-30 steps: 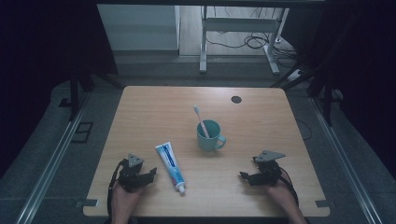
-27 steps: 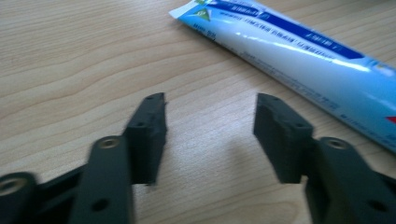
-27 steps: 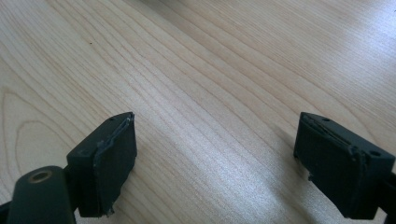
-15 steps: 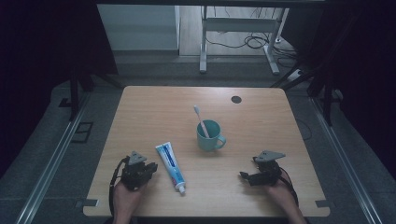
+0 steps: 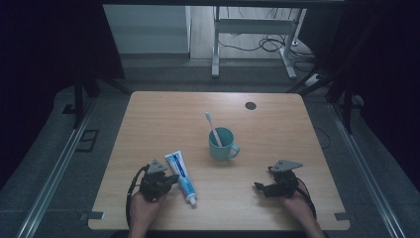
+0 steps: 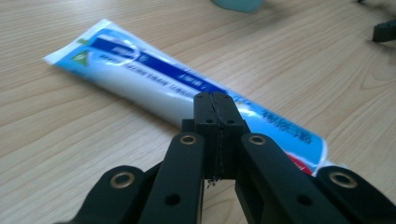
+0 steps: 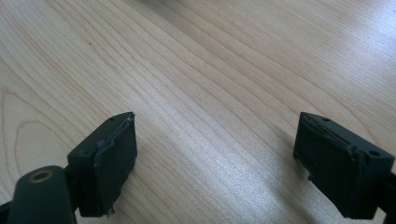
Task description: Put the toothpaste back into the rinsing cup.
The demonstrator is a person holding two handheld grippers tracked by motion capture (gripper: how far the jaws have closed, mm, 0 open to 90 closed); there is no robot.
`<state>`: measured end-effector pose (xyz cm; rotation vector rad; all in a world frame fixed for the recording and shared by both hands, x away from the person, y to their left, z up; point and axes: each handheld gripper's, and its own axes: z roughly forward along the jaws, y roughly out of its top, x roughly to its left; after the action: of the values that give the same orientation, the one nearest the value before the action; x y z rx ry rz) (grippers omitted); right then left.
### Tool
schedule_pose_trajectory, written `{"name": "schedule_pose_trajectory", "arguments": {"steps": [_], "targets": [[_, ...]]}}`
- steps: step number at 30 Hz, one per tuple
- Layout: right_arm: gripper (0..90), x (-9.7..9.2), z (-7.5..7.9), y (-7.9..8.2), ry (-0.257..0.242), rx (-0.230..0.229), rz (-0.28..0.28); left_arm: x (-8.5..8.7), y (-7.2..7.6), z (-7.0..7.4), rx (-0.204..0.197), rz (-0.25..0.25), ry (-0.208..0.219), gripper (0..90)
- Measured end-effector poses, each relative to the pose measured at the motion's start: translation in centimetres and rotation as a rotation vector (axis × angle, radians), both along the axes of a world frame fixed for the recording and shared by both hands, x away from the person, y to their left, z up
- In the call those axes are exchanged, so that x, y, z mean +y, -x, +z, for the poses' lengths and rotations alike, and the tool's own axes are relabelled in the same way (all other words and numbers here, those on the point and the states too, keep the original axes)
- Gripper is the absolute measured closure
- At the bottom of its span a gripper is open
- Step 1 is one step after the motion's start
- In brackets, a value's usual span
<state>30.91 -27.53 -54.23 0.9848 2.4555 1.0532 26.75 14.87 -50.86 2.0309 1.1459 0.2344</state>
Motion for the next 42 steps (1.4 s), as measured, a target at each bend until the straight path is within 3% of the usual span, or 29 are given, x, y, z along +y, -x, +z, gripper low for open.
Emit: {"name": "schedule_pose_trajectory", "arguments": {"steps": [12,21,28,31,42], "targets": [[13.5,0.0,0.0,0.0,0.0,-0.001,0.001,-2.7,-0.1,0.1,-0.001,-0.076,-0.003,88.7],[13.5,0.0,0.0,0.0,0.0,0.0,0.0,-4.4,-0.3,-0.4,0.031,-0.121,-0.02,87.8],[13.5,0.0,0.0,0.0,0.0,-0.001,0.001,-4.7,-0.2,-0.4,0.06,-0.12,-0.033,88.9],[13.5,0.0,0.0,0.0,-0.001,-0.001,0.0,-4.8,-0.1,-0.4,0.074,-0.119,-0.064,89.1],[13.5,0.0,0.0,0.0,-0.001,-0.001,0.0,-4.1,0.0,-0.7,0.087,-0.099,-0.106,88.8]]}}
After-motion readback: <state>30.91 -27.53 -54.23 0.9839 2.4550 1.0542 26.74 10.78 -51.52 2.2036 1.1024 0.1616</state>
